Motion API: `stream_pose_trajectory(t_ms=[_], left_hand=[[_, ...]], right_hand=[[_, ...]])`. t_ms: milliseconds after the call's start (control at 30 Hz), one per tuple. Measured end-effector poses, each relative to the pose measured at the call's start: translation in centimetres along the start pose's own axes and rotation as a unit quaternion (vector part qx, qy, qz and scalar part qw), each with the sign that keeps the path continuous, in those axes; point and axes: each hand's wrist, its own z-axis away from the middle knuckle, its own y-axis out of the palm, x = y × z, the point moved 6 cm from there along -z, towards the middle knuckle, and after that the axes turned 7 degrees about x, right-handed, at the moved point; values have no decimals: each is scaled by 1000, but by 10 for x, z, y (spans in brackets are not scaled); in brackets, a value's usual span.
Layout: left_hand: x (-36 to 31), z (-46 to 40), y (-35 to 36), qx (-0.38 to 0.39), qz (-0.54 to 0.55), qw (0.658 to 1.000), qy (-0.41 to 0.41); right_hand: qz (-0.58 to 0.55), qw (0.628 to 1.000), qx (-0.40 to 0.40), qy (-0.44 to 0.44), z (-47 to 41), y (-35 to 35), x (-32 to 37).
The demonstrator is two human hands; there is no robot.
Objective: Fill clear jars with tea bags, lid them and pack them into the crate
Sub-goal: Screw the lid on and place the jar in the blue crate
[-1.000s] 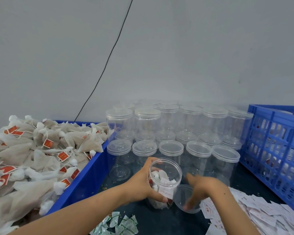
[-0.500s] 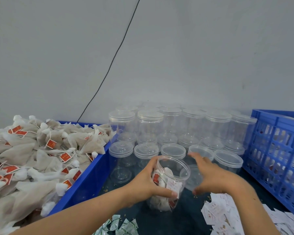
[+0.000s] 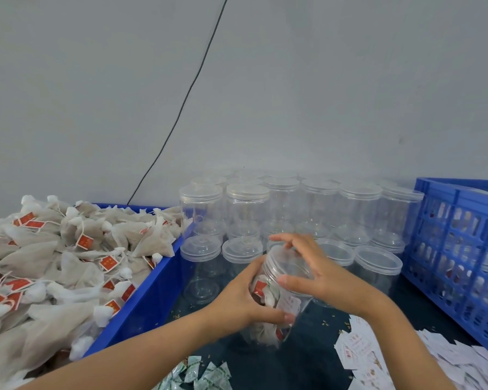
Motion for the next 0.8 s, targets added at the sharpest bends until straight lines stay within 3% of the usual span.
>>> stream_pose_trajectory(t_ms=[133,233,333,433,533,700,800], left_hand=[[1,2,-1,-21,6,1000,14],[-3,3,-10,-93,32,995,10],[0,5,-23,-178,192,965,-29],[7,3,-16,-136,346,926,-68],[10,3,-6,-83,344,931,-88],[14,5,0,-83,426,890,-141],[10,5,-1,-82,428,889,-140]], right_hand=[[57,997,-47,12,-9,9,-3],[41,991,-125,3,-5,-5,1],[-11,974,-225,-10,5,-23,4],[-42,964,-264,-18,9,-28,6],[-34,968,-247,-7,5,-21,5],[-104,956,-272,17,-1,-14,1],[-85,959,-270,7,-1,-14,6]])
